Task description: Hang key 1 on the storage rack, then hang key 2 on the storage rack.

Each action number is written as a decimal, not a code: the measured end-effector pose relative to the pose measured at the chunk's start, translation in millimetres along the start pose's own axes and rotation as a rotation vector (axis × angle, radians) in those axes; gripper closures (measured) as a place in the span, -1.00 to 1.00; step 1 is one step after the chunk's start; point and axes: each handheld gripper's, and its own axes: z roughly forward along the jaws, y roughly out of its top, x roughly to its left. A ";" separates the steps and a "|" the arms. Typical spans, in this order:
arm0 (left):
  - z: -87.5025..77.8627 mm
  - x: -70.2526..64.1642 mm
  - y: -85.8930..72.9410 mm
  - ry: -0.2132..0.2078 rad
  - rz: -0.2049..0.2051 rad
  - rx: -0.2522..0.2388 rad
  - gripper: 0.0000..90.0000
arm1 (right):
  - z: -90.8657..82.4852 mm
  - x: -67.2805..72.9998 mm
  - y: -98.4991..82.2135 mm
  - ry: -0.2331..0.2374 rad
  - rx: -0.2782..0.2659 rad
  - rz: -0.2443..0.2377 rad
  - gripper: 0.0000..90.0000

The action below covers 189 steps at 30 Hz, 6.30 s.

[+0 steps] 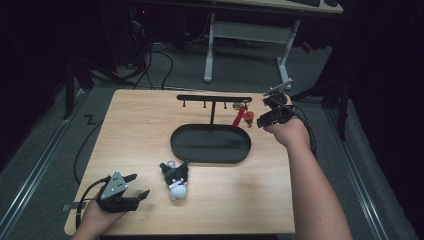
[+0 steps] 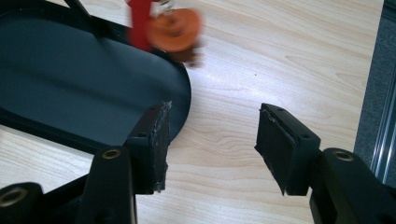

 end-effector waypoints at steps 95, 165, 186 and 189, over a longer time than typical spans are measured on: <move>57.0 -32.0 59.9 0.023 -0.066 0.085 0.38 | 67.4 17.3 -270.5 0.130 -0.466 0.108 0.02; 25.3 5.4 17.7 0.002 -0.039 0.030 -0.34 | 23.6 77.4 -171.0 0.072 0.145 -0.112 -0.21; 26.9 6.2 18.1 -0.004 -0.026 0.038 -0.34 | 32.5 130.2 -136.2 0.142 0.162 -0.203 -0.38; 27.1 5.7 18.1 -0.004 -0.027 0.035 -0.34 | 38.1 136.4 -132.8 0.146 0.166 -0.209 -0.40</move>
